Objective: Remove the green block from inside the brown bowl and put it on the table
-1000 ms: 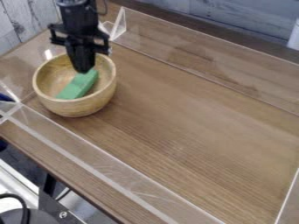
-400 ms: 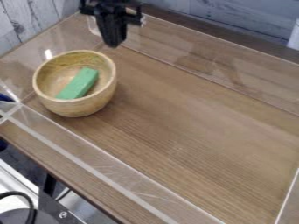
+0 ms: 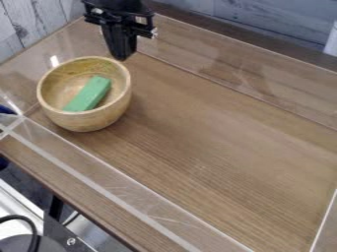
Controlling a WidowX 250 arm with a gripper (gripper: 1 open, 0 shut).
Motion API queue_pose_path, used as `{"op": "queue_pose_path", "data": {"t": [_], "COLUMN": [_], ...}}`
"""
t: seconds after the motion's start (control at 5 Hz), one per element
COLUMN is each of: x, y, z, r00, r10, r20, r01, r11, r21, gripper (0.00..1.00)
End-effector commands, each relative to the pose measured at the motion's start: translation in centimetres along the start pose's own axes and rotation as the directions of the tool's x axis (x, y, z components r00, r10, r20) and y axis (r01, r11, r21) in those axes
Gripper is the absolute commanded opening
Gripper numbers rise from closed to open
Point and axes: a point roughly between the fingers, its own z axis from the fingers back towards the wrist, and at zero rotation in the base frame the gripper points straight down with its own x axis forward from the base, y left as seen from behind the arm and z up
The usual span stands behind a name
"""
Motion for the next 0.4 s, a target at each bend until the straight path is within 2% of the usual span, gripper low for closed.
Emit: {"op": "queue_pose_path", "data": {"t": [0.0,0.2], "x": [0.16,-0.04], "y": [1.25,1.98], "z": [1.19,0.71], "r00": [0.999,0.999], "r10": [0.015,0.021], "r20": [0.046,0.036], "r01": [-0.016,-0.022], "r11": [0.999,0.999], "r21": [0.033,0.041], "gripper": [0.0,1.0]}}
